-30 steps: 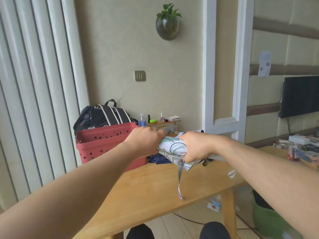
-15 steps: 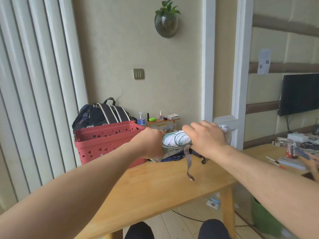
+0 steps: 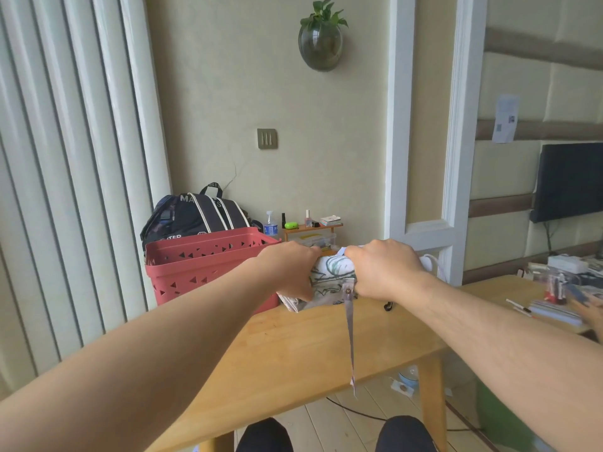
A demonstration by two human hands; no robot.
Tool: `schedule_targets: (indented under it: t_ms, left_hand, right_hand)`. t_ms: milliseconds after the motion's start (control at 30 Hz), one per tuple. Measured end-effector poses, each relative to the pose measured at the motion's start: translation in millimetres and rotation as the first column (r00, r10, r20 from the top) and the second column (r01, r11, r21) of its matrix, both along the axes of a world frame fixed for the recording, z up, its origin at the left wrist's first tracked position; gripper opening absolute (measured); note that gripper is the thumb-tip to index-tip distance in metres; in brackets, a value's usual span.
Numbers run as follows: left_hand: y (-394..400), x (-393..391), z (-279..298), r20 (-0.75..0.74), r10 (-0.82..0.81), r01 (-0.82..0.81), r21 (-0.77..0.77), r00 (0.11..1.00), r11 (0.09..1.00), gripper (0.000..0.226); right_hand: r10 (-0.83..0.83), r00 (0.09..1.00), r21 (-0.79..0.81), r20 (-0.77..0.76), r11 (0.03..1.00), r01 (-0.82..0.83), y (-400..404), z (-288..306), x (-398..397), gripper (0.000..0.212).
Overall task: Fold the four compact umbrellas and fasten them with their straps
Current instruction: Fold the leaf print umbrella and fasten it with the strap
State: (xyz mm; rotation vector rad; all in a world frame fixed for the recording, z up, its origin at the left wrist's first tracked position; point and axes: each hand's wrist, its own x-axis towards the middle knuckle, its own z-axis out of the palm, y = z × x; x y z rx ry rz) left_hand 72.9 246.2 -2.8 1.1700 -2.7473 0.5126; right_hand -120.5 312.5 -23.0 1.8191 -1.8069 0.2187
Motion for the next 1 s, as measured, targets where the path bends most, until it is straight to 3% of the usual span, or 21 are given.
schedule_targets:
  t_ms: [67, 200, 433, 533, 700, 833, 1000]
  left_hand:
    - [4.7, -7.4, -0.1, -0.055, -0.017, 0.019, 0.030, 0.998, 0.999, 0.075]
    - [1.5, -6.2, -4.1, -0.044, 0.017, -0.021, -0.070, 0.999, 0.997, 0.046]
    - [-10.8, 4.5, -20.1, -0.049, -0.048, 0.022, -0.424, 0.998, 0.905, 0.022]
    - [-9.7, 9.7, -21.5, -0.039, -0.087, 0.055, -0.516, 0.995, 0.855, 0.024]
    - [-6.7, 2.7, -22.3, -0.114, -0.054, 0.000, -0.429, 0.992, 0.903, 0.015]
    - [-2.8, -0.6, -24.5, -0.194, 0.001, -0.069, -0.345, 0.981, 0.936, 0.022]
    - [-1.3, -0.8, -23.1, -0.252, 0.005, -0.068, -0.242, 0.968, 0.968, 0.016]
  right_hand:
    - [-0.001, 1.000, 0.026, 0.029, 1.000, 0.000, -1.8, -0.2, 3.0, 0.042]
    - [0.005, 0.995, 0.106, 0.103, 0.994, -0.016, -0.5, 2.3, -0.2, 0.044]
    - [0.015, 0.962, 0.236, 0.272, 0.968, -0.081, 3.5, 10.0, -4.0, 0.040]
    - [0.031, 0.931, 0.303, 0.363, 0.941, -0.149, 6.5, 16.8, -3.0, 0.032]
    - [0.044, 0.940, 0.289, 0.339, 0.946, -0.148, 5.7, 17.7, -6.6, 0.031]
    - [0.090, 0.988, 0.130, 0.128, 0.986, -0.107, 9.6, 17.3, -7.3, 0.050]
    - [0.106, 0.994, -0.083, 0.009, 0.991, -0.104, 5.0, 5.0, -10.0, 0.053]
